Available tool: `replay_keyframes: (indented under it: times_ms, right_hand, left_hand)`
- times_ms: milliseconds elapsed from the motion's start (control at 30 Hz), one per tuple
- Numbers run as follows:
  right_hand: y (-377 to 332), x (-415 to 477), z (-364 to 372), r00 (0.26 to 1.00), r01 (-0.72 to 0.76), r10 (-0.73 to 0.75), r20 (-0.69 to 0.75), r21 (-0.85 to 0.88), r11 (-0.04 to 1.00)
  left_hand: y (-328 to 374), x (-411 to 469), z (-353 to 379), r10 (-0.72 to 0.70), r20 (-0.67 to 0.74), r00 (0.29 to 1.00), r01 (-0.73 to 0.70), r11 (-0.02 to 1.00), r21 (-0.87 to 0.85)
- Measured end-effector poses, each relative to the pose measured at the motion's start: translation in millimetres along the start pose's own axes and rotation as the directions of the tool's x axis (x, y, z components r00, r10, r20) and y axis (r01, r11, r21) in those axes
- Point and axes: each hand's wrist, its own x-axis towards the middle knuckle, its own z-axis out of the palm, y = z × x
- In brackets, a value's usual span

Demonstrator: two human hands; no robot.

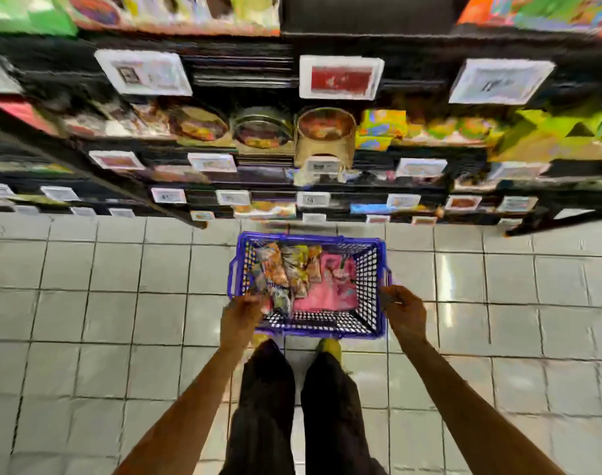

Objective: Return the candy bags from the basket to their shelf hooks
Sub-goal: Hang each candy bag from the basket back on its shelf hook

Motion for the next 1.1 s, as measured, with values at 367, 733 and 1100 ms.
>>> replay_keyframes:
  times_ms: [367,733,1100]
  right_hand:
    - [128,127,71,0.977,-0.182,0.161,-0.141,-0.159,0.970]
    - [187,209,119,0.938,-0.310,0.278,-0.208,-0.139,0.940]
    - [98,108,43,0.932,-0.334,0.317,-0.177,-0.073,0.940]
  left_hand:
    - [-112,143,33,-0.140,-0.151,0.979,0.170,0.964,0.205]
    - [-182,241,29,-0.276,-0.357,0.893,0.353,0.920,0.172]
    - [-160,139,-39,-0.505,-0.286,0.815,0.494,0.862,-0.113]
